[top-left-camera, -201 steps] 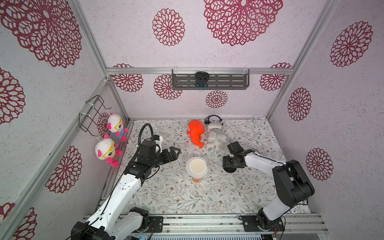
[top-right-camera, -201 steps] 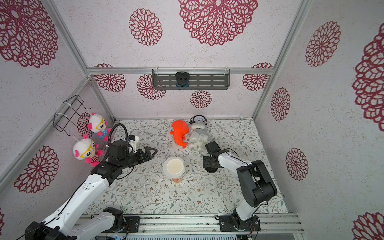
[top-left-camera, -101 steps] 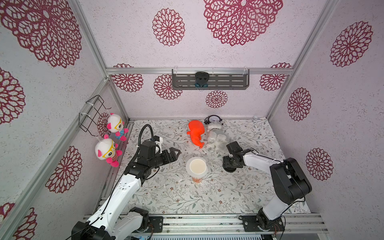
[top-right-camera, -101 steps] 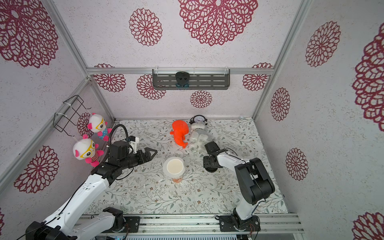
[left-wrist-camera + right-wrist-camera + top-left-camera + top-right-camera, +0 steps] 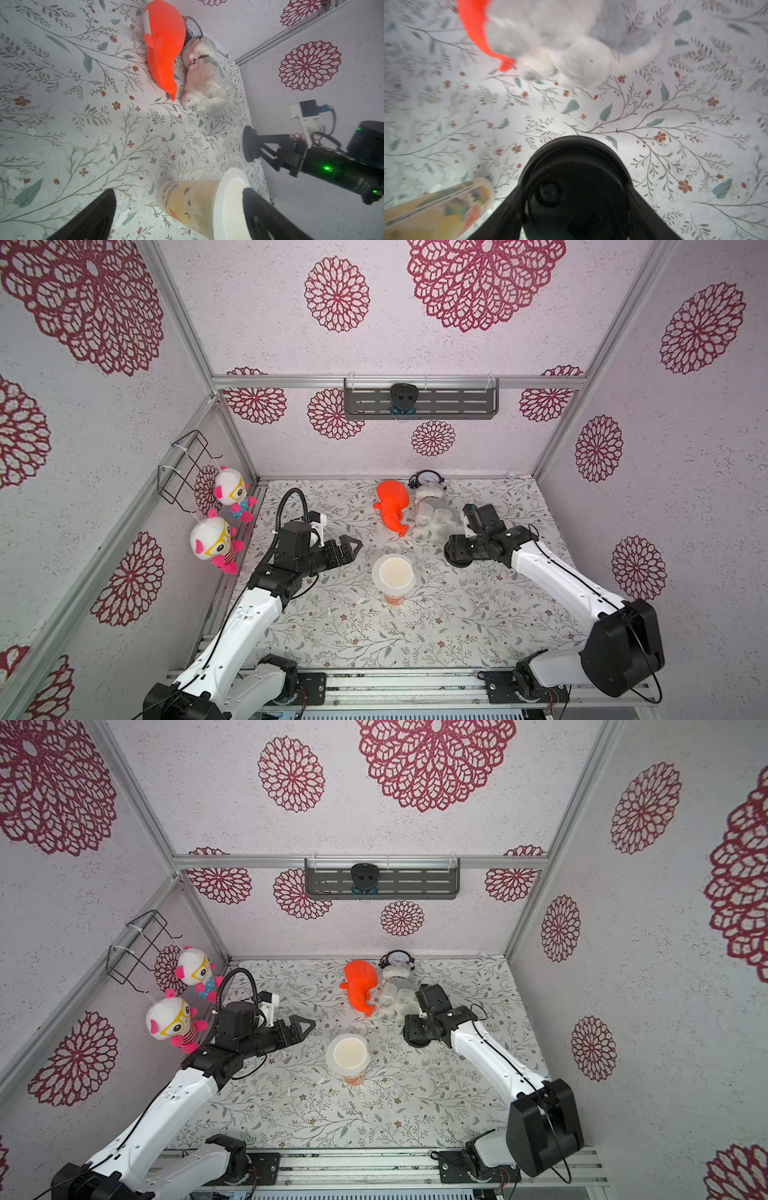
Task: Put the leak-proof paper on the milk tea cups
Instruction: Pick up the cup lid from the center of the board, then secure the cup lid on the cup.
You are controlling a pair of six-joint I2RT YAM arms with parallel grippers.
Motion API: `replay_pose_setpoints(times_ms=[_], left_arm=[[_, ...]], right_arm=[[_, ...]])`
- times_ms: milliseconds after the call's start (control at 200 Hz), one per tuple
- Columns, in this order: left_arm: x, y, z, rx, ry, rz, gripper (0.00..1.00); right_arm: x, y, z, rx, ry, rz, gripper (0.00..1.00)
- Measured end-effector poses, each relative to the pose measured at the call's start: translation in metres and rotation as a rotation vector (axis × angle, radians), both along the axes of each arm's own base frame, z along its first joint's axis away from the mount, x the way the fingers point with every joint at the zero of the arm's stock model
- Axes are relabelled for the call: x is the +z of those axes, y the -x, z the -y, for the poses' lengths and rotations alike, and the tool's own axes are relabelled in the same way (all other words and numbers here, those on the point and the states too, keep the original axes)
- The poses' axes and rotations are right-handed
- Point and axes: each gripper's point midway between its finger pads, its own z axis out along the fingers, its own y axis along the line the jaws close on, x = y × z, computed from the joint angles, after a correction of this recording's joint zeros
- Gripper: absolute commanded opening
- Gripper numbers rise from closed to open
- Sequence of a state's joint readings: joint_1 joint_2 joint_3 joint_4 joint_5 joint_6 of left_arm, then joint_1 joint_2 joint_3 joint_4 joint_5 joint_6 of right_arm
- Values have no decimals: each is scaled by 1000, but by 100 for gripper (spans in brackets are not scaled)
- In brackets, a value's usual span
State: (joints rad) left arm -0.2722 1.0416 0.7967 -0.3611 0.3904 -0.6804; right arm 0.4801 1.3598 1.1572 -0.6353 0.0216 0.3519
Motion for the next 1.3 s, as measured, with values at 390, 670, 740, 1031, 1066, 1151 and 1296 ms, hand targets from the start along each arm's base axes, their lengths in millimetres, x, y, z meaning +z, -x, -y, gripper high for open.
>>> replay_pose_setpoints(times_ms=[390, 670, 740, 1031, 1066, 1151, 1296], left_arm=[[12, -6, 8, -33, 24, 19, 98], [8, -7, 13, -59, 39, 4, 98], [8, -6, 14, -64, 42, 3, 98], [6, -6, 17, -82, 52, -6, 98], [5, -6, 18, -84, 52, -10, 98], [2, -7, 19, -88, 51, -20, 98], [-2, -7, 21, -101, 55, -36, 98]], right_arm=[[89, 65, -113, 357, -96, 25, 52], [53, 87, -168, 488, 1, -105, 51], [46, 90, -172, 499, 27, -126, 52], [43, 90, -169, 505, 76, -149, 52], [43, 90, -169, 508, 82, -149, 52], [41, 90, -169, 513, 91, -156, 52], [34, 90, -170, 523, 109, -171, 52]])
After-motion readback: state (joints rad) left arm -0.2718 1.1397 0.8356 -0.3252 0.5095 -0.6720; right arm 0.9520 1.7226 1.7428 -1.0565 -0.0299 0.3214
